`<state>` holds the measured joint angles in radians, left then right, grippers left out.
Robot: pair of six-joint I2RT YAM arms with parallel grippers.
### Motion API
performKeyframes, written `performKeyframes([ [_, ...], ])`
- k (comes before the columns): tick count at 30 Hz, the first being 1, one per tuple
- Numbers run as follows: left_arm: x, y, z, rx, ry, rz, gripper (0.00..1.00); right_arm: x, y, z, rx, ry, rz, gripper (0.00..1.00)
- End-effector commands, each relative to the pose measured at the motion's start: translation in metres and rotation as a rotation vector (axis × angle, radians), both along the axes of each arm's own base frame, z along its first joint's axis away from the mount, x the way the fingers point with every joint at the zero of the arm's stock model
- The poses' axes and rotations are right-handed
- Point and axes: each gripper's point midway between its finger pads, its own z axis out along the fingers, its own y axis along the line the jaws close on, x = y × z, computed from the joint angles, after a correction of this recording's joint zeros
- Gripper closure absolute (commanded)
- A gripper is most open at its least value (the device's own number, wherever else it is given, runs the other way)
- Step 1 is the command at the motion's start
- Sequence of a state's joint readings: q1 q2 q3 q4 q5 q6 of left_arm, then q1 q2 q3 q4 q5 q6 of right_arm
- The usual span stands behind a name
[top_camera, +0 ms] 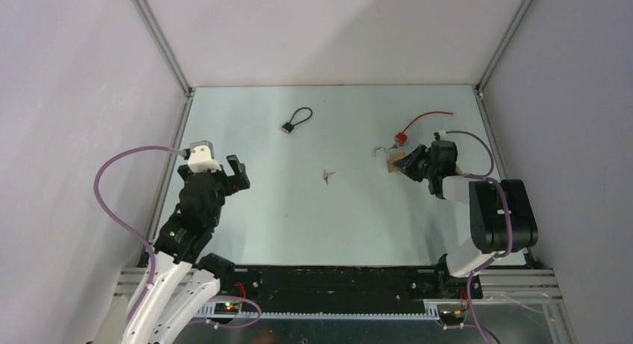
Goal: Unlock with the key
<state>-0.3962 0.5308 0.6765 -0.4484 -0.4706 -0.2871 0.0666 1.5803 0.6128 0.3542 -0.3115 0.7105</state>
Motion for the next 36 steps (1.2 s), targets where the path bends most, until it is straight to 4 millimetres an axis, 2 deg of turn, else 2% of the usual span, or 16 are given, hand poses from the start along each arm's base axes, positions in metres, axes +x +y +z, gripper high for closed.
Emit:
performKeyframes([
  [1,0.006,0.007,0.012,0.019,-0.059,0.031,0.0,0.024,-0.01,0.027,0.034,-0.1,0.006,0.92],
  [5,0.006,0.006,0.012,0.021,-0.063,0.027,0.0,0.03,-0.031,0.021,0.042,-0.074,-0.029,0.81],
  [10,0.006,0.005,0.014,0.013,-0.068,0.025,0.0,0.034,-0.052,0.023,0.016,-0.058,-0.082,0.38],
  [14,0.008,0.002,0.017,0.008,-0.067,0.014,0.0,0.03,-0.073,0.03,-0.102,-0.043,-0.137,0.19],
  [17,0.012,-0.002,0.018,0.005,-0.054,0.001,0.0,0.019,-0.094,0.034,-0.205,-0.006,-0.209,0.14],
  [19,0.017,-0.007,0.017,0.004,-0.033,-0.011,0.0,0.013,-0.105,0.052,-0.286,-0.026,-0.251,0.11],
  [22,0.03,-0.017,0.011,0.002,0.023,-0.026,0.0,-0.004,-0.115,0.064,-0.419,-0.01,-0.279,0.1],
  [23,0.033,-0.019,0.01,0.0,0.037,-0.032,0.0,-0.011,-0.121,0.074,-0.461,-0.017,-0.306,0.1],
  [28,0.065,-0.039,-0.001,0.008,0.163,-0.046,0.0,-0.035,-0.108,0.105,-0.591,-0.082,-0.262,0.09],
  [36,0.136,-0.083,-0.035,0.066,0.356,-0.136,0.0,-0.076,-0.055,0.142,-0.596,-0.229,-0.078,0.09],
])
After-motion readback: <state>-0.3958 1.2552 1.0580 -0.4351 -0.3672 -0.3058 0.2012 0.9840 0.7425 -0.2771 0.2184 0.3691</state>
